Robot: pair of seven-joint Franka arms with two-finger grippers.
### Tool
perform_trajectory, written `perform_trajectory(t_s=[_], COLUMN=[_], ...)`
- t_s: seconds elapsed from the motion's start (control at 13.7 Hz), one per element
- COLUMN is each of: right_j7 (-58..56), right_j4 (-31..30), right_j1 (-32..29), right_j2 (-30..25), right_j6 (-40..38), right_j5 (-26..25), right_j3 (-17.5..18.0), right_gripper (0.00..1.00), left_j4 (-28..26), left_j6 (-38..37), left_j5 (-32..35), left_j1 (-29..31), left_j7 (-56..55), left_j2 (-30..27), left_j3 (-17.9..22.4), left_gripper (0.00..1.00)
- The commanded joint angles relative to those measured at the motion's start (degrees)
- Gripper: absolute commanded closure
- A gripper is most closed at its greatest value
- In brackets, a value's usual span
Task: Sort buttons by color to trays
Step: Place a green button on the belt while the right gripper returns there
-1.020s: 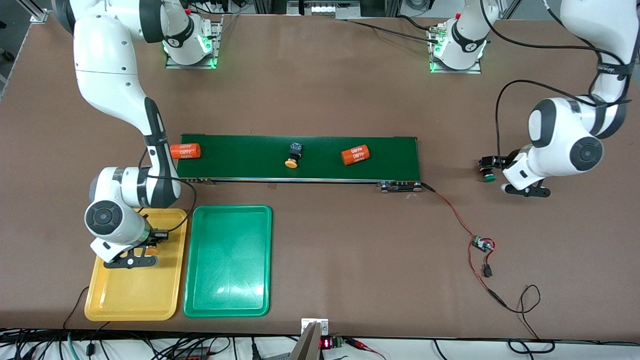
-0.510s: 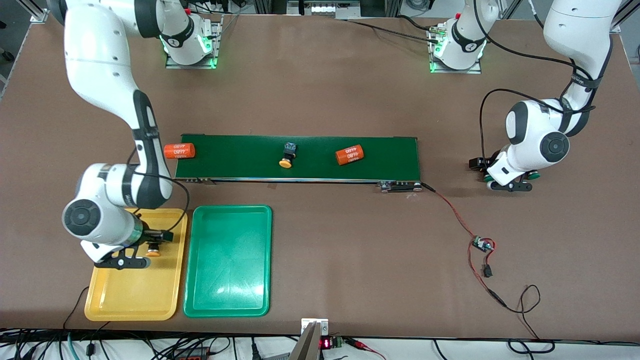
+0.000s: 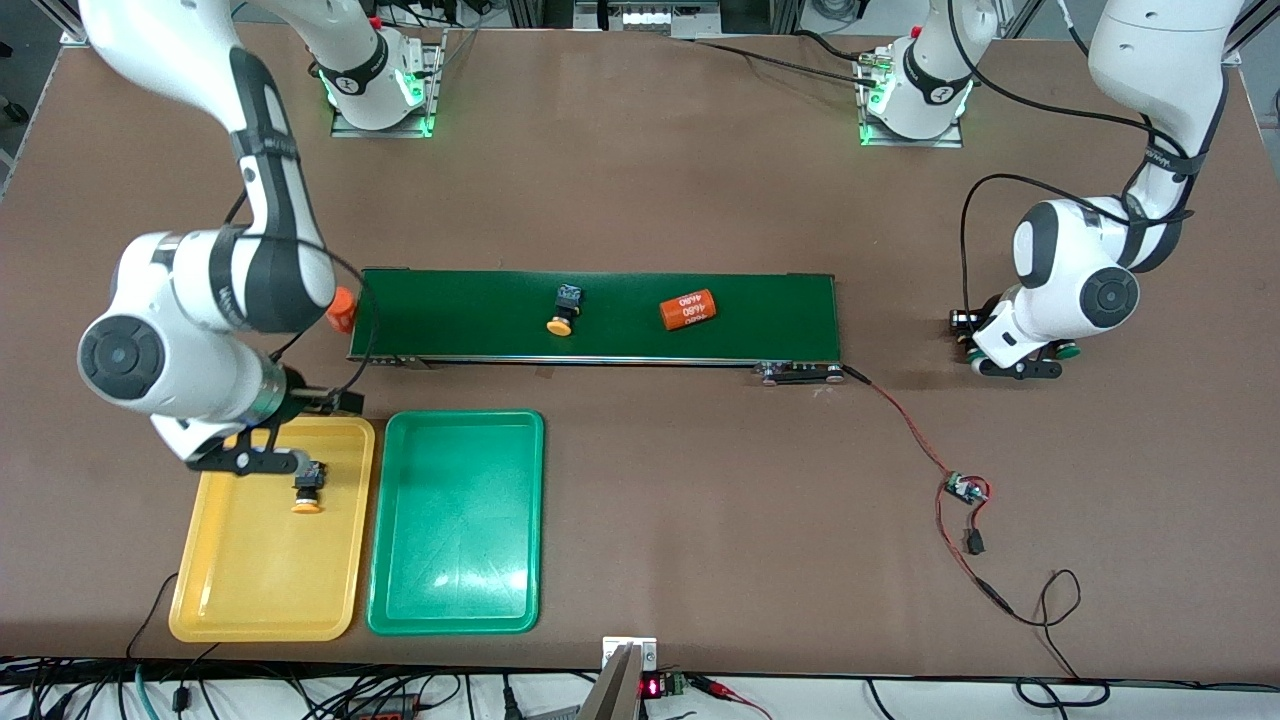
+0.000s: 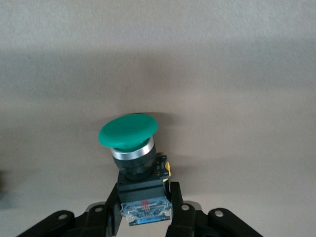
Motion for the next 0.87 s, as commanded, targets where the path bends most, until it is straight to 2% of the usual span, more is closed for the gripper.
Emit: perform_trajectory(t_s=[0.0,0.22,0.29,0.44,0.66,0.8], right_j7=[7.77,17.09,19.56,25.88,32.41,33.9], right_j4=[-13.38,-17.28,-18.24,-19.74,-19.66,-19.57], right_j1=[5.13,11.02,13.13,18.66,23.15,23.6], right_j2=[-8.53,-10.92,-11.53,-12.24,-11.37,-10.75], right_j6=[7.64,8.99,8.99,8.82,9.16,9.52], right_j5=[0.61,0.34,0.26,-0.36,-0.36,-0.36], right_j3=[0.11,0.02,-0.06,-0.15,-0.15,0.02], right_gripper=[0.0,0.0,0.0,0.0,0.0,0.0], left_j4=[0.97,6.06,6.95,8.35,12.04,11.88], left_j6=[-7.73,-17.67,-18.82,-18.31,-17.52,-11.48], left_j5=[-0.29,-0.91,-0.91,-1.17,-2.83,-7.56], left_j1=[-0.43,-0.96,-1.05,-1.66,-4.29,-5.35], left_j7=[-0.58,-2.07,-3.3,-6.89,-21.12,-24.39], left_j2=[-6.16,-8.19,-8.55,-8.11,-5.22,-3.89], left_j3=[-1.32,-4.22,-6.75,-14.21,-21.35,-25.13], left_gripper=[0.81,0.81,0.81,0.81,0.82,0.82])
